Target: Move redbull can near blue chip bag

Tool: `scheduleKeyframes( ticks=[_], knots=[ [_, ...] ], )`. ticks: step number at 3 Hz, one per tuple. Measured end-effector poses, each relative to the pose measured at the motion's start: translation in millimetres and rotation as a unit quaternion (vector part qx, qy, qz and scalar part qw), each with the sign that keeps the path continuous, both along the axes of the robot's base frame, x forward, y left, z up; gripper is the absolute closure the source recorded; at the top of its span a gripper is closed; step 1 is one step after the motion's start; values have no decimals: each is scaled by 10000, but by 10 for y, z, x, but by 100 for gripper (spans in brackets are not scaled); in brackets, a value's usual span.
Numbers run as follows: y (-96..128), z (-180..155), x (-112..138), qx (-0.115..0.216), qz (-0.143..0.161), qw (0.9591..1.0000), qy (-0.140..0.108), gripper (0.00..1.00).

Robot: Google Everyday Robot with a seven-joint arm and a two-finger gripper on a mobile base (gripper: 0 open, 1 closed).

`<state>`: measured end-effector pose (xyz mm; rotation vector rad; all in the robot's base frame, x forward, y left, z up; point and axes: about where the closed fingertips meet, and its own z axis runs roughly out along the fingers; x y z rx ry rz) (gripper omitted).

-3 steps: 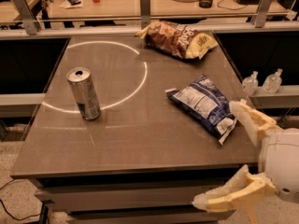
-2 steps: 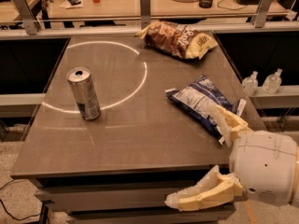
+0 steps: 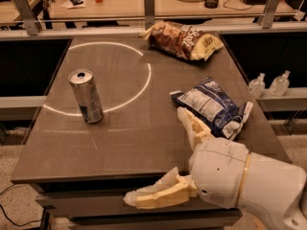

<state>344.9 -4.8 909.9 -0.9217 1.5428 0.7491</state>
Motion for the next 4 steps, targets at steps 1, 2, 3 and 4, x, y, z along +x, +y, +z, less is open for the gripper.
scheduleKeyframes(
  ticks=[1,2,3,4],
  knots=[
    [271,4,63,161,-175,9996,-128,0],
    [525,13,174,214,-523,9981,-257,0],
    [735,34,372,86,-896,9958,-172,0],
    [902,-9,585,-91,-1252,9921,45,0]
  ],
)
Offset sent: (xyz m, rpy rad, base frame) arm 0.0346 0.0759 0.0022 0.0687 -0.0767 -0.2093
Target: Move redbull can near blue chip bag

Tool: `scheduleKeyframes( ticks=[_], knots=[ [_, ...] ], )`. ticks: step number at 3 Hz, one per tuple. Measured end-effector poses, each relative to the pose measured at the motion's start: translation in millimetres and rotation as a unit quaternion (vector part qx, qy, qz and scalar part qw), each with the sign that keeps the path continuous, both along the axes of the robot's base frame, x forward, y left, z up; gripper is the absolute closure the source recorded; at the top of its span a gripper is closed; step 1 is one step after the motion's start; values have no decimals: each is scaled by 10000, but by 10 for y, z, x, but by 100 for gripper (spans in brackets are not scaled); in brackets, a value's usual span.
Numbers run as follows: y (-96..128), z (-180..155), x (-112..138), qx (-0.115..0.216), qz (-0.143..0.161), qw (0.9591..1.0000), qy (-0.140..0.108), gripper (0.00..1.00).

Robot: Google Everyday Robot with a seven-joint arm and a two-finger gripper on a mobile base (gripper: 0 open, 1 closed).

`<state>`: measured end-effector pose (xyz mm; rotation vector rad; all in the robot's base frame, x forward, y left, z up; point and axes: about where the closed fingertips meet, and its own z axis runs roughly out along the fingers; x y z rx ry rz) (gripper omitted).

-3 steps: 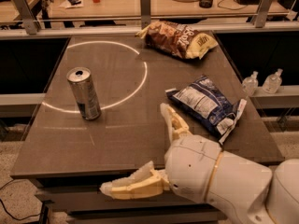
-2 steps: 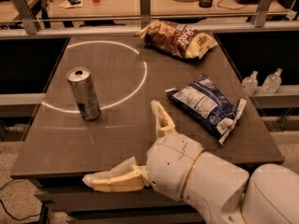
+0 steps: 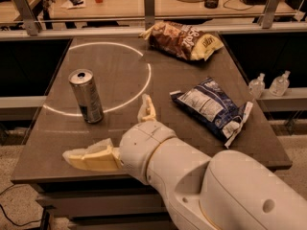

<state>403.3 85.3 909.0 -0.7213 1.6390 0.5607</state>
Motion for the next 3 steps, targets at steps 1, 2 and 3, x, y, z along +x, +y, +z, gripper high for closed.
scheduleKeyframes(
  ticks=[1,2,3],
  knots=[
    [-62,-68,73,-159,-211,9996,58,0],
    [-62,-68,72,-160,-211,9996,58,0],
    [5,-41,82,-215,-255,9994,-76,0]
  ],
)
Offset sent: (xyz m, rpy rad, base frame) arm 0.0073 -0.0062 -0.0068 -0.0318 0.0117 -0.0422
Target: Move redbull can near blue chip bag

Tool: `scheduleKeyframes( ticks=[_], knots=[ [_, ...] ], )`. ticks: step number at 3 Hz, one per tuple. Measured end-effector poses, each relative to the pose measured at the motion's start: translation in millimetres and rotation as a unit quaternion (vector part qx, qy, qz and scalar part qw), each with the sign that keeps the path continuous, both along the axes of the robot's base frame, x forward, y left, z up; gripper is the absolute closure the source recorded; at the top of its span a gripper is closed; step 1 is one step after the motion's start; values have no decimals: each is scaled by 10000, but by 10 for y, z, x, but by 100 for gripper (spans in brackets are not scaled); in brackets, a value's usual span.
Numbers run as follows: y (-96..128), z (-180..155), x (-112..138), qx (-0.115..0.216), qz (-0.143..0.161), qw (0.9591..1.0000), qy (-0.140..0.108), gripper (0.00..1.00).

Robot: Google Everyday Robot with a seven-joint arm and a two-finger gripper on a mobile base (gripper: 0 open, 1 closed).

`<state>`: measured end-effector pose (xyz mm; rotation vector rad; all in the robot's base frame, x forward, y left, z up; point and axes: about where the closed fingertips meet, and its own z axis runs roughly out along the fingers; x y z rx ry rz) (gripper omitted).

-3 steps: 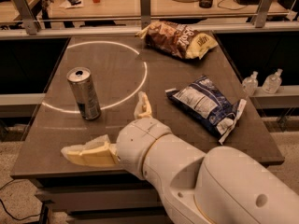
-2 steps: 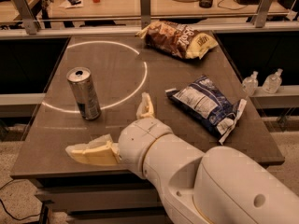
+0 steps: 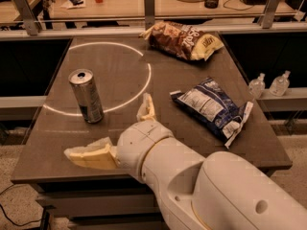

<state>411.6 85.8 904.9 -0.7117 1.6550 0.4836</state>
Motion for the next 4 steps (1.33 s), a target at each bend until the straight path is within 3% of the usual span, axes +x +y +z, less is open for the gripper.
scheduleKeyframes(
  ticks=[1,4],
  knots=[
    [42,62,42,-47,-92,9998,-197,0],
    [291,-62,-11,-133,4,9995,-295,0]
  ],
)
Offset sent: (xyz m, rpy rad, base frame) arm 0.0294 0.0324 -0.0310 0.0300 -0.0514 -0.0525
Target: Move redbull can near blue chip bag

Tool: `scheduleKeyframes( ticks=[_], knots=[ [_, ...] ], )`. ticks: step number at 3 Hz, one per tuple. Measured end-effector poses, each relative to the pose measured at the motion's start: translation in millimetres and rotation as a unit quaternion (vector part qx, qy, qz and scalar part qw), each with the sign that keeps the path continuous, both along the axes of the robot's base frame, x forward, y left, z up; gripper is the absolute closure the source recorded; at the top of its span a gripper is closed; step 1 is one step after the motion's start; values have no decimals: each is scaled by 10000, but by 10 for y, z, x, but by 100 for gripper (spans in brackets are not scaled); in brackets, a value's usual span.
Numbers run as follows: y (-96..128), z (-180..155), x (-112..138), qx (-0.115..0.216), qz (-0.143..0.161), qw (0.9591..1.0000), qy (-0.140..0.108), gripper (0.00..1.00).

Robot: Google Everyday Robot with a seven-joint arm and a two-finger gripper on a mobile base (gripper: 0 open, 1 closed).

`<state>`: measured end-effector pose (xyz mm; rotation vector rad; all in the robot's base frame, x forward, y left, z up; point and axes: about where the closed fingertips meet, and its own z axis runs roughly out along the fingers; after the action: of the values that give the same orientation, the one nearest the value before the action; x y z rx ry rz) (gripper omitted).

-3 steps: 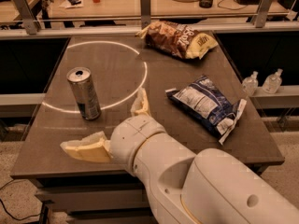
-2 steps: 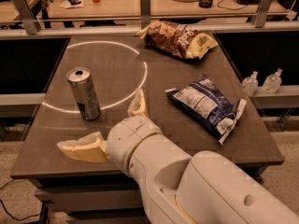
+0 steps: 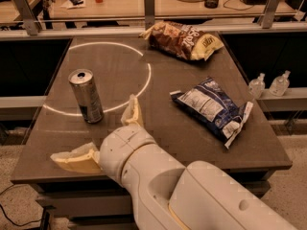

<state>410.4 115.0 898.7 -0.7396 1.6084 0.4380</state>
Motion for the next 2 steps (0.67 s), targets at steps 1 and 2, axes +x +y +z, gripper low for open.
scheduleKeyframes(
  ticks=[1,2],
  knots=[
    [-33,19,33,-12,-105,9999,-98,0],
    [-48,3,62,64,-197,9997,-95,0]
  ],
)
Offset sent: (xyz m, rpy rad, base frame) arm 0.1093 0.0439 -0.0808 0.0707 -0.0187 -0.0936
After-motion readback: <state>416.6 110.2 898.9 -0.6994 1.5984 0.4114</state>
